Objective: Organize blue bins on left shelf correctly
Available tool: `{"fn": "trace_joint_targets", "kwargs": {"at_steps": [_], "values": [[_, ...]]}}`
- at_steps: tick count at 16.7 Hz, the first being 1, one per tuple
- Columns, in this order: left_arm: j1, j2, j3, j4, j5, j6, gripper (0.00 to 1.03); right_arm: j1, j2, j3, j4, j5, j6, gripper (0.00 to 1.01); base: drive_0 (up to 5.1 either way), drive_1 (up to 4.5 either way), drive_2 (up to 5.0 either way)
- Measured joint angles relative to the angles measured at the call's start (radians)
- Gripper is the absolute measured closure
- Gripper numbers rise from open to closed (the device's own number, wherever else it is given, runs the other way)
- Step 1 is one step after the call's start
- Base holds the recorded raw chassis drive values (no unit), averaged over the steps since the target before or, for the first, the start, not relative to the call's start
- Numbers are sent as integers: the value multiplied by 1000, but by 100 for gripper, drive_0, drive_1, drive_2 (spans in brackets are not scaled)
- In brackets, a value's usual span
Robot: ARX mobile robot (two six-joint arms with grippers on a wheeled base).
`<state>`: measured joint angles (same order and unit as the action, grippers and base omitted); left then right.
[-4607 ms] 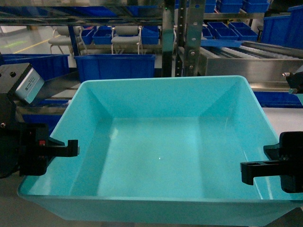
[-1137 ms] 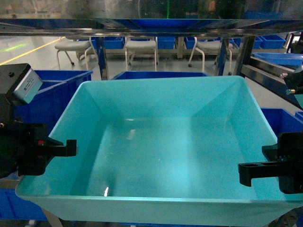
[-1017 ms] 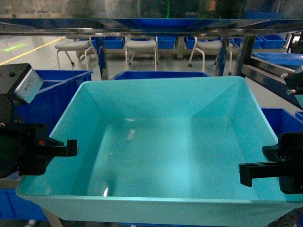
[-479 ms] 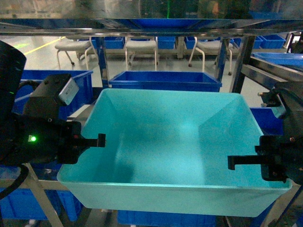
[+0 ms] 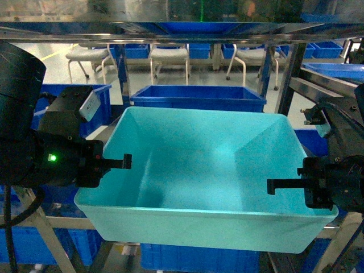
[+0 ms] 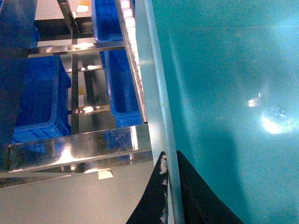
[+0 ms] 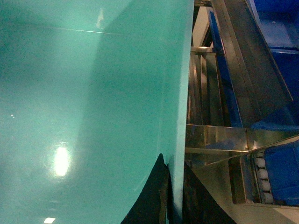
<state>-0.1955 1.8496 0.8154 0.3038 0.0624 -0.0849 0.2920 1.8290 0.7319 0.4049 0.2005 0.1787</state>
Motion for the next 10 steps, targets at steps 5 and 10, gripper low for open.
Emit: {"fn": "trace_joint_targets", "kwargs": {"at_steps": [5, 10], "values": [[1, 64, 67, 19, -2, 9, 101, 2, 54, 37, -3, 8, 10, 99, 0, 0, 0], [7, 253, 207, 11, -14, 26, 101, -7, 221, 204, -19, 10, -21, 99, 0, 0, 0]]}}
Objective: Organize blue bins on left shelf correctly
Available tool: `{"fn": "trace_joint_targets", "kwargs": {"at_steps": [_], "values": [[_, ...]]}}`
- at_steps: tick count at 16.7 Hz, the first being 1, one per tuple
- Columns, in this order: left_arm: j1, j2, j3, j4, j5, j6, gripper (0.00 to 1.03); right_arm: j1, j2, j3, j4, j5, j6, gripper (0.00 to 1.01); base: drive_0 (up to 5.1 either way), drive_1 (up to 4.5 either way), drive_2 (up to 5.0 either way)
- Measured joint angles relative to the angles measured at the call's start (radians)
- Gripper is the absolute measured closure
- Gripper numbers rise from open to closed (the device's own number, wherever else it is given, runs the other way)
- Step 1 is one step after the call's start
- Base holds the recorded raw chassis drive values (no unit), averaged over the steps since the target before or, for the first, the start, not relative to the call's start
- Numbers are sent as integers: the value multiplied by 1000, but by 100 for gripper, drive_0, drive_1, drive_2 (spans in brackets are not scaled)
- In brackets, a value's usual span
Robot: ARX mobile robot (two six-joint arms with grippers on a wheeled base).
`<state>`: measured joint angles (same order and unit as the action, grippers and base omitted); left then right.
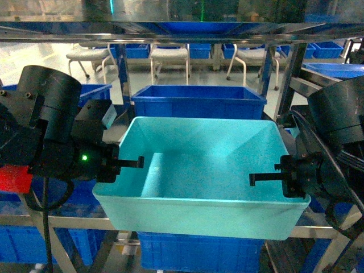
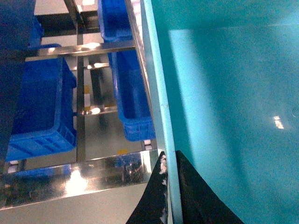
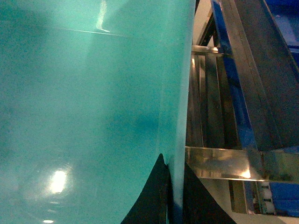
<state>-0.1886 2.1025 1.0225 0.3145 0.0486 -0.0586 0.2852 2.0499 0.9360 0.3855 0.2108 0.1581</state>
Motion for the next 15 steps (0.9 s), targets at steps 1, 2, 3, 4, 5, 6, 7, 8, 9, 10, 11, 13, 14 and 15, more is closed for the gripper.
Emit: {"fn": "trace_joint_targets", "kwargs": {"at_steps": [1, 2, 3, 4, 5, 6, 7, 8, 9, 10, 11, 13, 14, 15], "values": [[3, 16, 30, 0, -5, 0, 101, -8, 33, 48, -27, -14, -5, 99, 0, 0, 0], [3, 34, 63, -15, -5, 0, 101, -12, 59, 85, -48, -18, -10, 99, 0, 0, 0], [3, 54, 93, -41, -3, -2, 101, -18, 76, 117, -69, -18, -10, 99, 0, 0, 0], [3, 78, 122, -51, -3, -1, 101, -25, 93, 150, -110, -26, -10, 99, 0, 0, 0], [3, 107, 154, -69, -3, -1, 101, -24, 115, 171, -117, -25, -13, 99, 0, 0, 0], [4, 146, 192, -72, -10, 2, 101, -25, 140, 206, -142, -24, -16, 99, 0, 0, 0], [8, 174, 228, -100, -9, 2, 101, -25, 166, 243, -155, -24, -23, 99, 0, 0, 0], [16, 205, 264, -105, -11, 4, 101, -25, 193, 291, -179, -24, -32, 99, 0, 0, 0], [22, 230, 304, -128, -13, 4, 101, -24, 218, 340, -198, -23, -41, 99, 0, 0, 0], [30, 249, 343, -153, -13, 5, 101, -24, 241, 386, -223, -24, -47, 99, 0, 0, 0], [38, 267, 388, -187, -8, 5, 101, -25, 265, 434, -245, -21, -48, 99, 0, 0, 0], [49, 299, 473, -237, -4, 6, 101, -29, 311, 517, -298, -32, -45, 97, 0, 0, 0], [50, 300, 476, -232, 0, 17, 91, -31, 319, 520, -300, -25, -62, 84, 0, 0, 0], [48, 300, 480, -232, 1, 27, 80, -31, 320, 520, -301, -25, -73, 73, 0, 0, 0]]}}
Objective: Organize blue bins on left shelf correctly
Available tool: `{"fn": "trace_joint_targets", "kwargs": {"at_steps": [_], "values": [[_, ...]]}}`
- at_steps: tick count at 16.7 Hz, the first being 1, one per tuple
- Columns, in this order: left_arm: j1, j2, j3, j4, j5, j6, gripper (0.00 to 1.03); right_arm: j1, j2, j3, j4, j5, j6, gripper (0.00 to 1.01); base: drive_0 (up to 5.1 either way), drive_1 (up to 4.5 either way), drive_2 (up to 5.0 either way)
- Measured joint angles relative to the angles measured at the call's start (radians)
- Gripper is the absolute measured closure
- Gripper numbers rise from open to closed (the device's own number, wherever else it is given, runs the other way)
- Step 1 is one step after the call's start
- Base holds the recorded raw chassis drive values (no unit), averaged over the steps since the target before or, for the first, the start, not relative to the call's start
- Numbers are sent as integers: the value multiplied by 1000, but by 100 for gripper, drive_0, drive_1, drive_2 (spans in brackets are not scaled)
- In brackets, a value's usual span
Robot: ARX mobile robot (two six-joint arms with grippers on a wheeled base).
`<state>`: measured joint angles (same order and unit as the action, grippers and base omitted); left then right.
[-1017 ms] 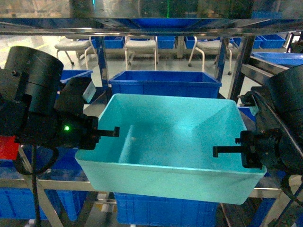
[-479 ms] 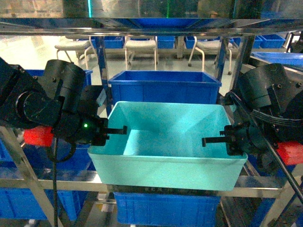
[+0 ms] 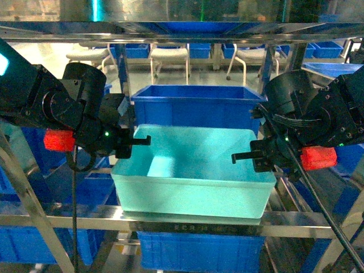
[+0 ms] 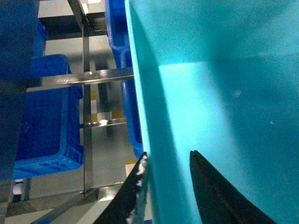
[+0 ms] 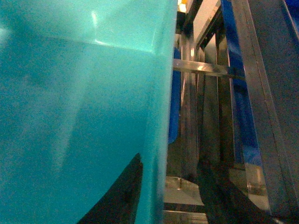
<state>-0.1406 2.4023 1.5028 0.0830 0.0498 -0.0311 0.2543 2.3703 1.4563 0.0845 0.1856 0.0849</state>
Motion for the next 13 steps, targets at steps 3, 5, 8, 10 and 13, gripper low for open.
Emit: {"fn": "trace_joint_targets", "kwargs": {"at_steps": [3, 5, 8, 10, 13], "values": [[-6, 0, 0, 0, 3, 13, 45, 0, 0, 6, 10, 0, -8, 38, 0, 0, 0], [-7, -20, -48, 79, -3, 11, 24, 1, -2, 6, 21, -1, -7, 16, 0, 0, 0], [-4, -317, -424, 222, -33, 2, 6, 38, -177, -268, 151, -13, 29, 3, 0, 0, 0], [16, -517, -604, 69, 18, 8, 5, 88, -352, -458, 137, -38, 118, 3, 0, 0, 0], [113, -746, -843, -124, 45, 30, 5, 150, -553, -797, 16, -77, 323, 3, 0, 0, 0]]}}
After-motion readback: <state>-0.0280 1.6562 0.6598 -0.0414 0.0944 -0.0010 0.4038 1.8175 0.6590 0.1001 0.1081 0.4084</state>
